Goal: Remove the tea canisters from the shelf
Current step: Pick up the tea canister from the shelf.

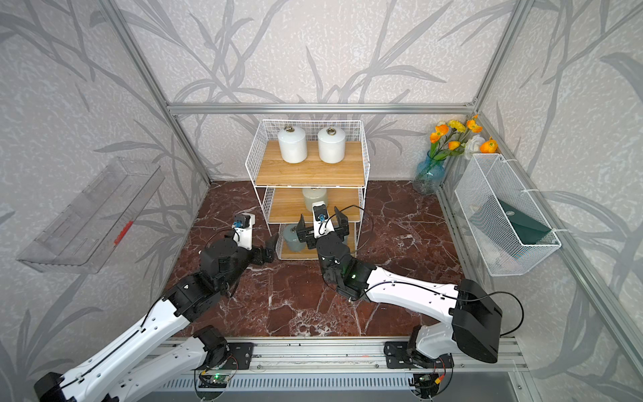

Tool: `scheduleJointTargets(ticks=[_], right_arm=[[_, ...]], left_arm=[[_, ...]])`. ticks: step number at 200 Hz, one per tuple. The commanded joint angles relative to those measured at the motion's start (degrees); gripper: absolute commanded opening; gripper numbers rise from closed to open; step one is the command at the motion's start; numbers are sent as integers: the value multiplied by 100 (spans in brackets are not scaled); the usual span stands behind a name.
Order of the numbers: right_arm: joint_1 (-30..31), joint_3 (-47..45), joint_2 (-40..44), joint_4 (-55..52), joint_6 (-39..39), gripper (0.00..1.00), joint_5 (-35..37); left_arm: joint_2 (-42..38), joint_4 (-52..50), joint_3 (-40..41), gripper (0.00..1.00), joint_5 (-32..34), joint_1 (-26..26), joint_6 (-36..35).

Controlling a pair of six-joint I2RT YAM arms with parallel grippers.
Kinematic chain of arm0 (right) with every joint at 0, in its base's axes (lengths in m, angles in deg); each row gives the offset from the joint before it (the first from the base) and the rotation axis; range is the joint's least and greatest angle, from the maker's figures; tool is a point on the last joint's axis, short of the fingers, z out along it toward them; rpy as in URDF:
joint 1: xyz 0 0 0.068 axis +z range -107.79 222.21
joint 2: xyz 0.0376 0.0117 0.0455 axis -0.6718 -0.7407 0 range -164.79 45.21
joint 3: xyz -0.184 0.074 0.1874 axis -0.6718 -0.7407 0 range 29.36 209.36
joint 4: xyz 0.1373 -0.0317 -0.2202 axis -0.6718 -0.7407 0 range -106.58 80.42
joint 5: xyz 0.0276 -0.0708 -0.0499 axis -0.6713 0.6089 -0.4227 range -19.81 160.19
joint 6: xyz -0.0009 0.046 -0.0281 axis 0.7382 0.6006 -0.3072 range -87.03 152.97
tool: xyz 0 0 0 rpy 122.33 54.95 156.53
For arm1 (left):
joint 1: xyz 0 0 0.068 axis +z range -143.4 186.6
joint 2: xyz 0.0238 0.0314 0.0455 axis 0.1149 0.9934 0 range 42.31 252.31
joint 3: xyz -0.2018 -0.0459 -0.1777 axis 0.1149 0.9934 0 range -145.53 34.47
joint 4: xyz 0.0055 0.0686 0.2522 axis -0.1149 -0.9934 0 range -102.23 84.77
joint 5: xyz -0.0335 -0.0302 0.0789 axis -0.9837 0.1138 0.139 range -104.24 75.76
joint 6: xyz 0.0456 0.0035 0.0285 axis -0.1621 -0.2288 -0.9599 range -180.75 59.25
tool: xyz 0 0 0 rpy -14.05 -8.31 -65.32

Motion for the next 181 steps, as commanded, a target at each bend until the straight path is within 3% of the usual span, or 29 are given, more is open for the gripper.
scheduleJointTargets(ticks=[1,104,181], right_arm=[[-123,186,-96,333,54,99,-370],[-605,48,-645,1233,166,99,-707],[-620,117,-1350,2617,-448,99,-540]], left_arm=[[-70,112,-16,96,124,-27,15],[-273,-103,45,96,113,-25,106],[-472,-296,124,96,156,-31,111]])
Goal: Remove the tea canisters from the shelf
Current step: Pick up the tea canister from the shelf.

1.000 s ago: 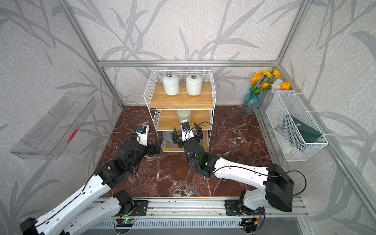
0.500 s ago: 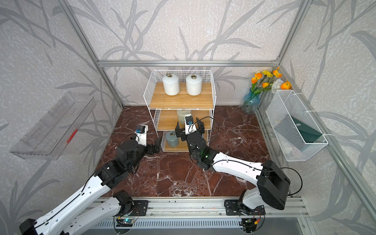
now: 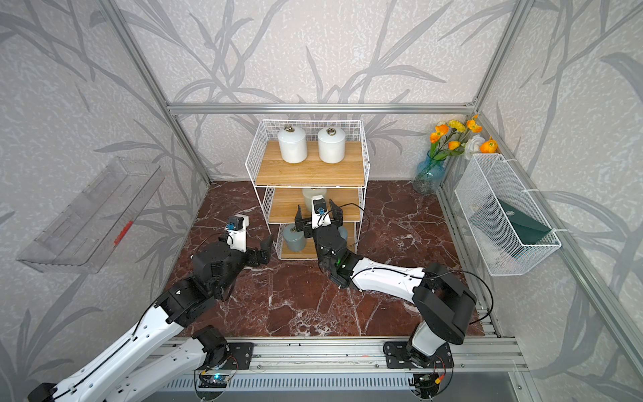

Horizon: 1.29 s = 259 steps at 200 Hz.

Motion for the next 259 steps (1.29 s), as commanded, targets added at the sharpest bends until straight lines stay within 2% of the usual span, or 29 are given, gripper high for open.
scheduleJointTargets(ticks=[1,50,200,259], right_arm=[[-23,119,-132,670,-329,99,137],[-37,307,-458,1185,-949,99,237],[-432,823,-1001,1203,-867,100,219],[-434,859,-1019,1215,-927,83,73]], left_arm=[[-85,-103,107,96,77,-27,17],[-2,-56,124,96,39,-24,28],[-31,-230,178,97,151,-24,-11],[59,-185,193,97,144,-30,6]])
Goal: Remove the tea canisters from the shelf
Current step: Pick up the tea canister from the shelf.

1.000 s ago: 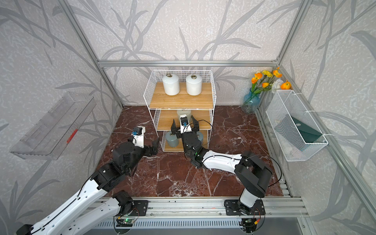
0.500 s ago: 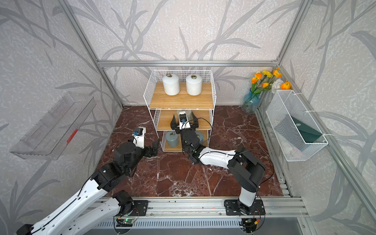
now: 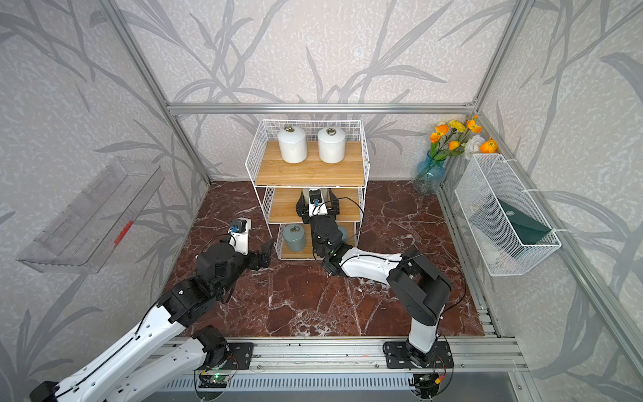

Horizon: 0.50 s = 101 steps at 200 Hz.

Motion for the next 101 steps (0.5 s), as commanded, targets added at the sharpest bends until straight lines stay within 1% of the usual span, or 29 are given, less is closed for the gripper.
scheduleJointTargets(ticks=[1,29,46,69,74,101], right_arm=[[-36,146,-31,118,-13,83,-48],[-37,39,69,138,-39,78,-138],[-36,-47,228,93,-9,77,-330],[-11,-89,392,-223,-33,75,-621],[-2,-106,599,-247,-66,75,-667],[25,-338,1008,-300,-58,75,-806]], left_arm=[[-6,33,76,97,91,-31,4],[16,21,77,97,92,-23,15],[3,24,81,97,92,-25,43],[27,59,78,97,92,-23,59],[28,55,68,97,91,-28,60],[63,82,50,97,78,-23,75]])
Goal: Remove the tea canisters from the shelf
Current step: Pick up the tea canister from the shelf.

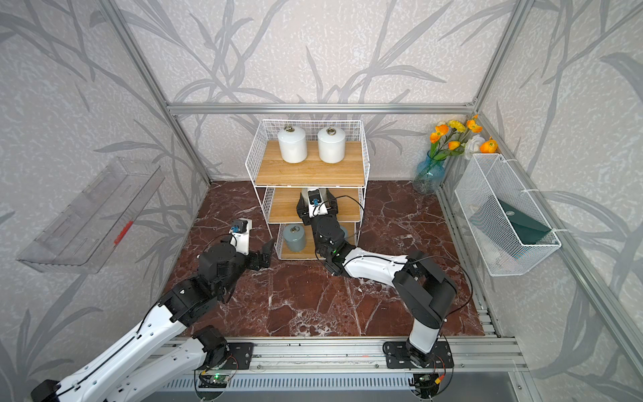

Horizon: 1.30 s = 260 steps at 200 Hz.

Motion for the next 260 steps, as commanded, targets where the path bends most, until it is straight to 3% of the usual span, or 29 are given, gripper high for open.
scheduleJointTargets(ticks=[1,49,85,146,205,234,260], right_arm=[[28,-124,634,104,-29,75,-281],[111,-623,1522,-322,151,75,-875],[115,-871,2392,-1266,1156,75,-1891],[784,-1386,3111,-2862,1771,76,-2829],[777,-2684,3129,-2480,2561,79,-3429],[753,-3346,2639,-1175,2552,80,-3455],[714,-3354,1959,-734,2617,80,-3682]], left_arm=[[23,66,4,97,70,-23,71],[59,114,-41,97,90,-27,89],[28,-14,-167,97,163,-28,-9],[-401,-257,-340,99,628,-19,-177],[-312,-224,-413,99,657,-12,-51],[-236,-100,-421,99,620,-7,4],[-188,-100,-405,99,599,-10,64]])
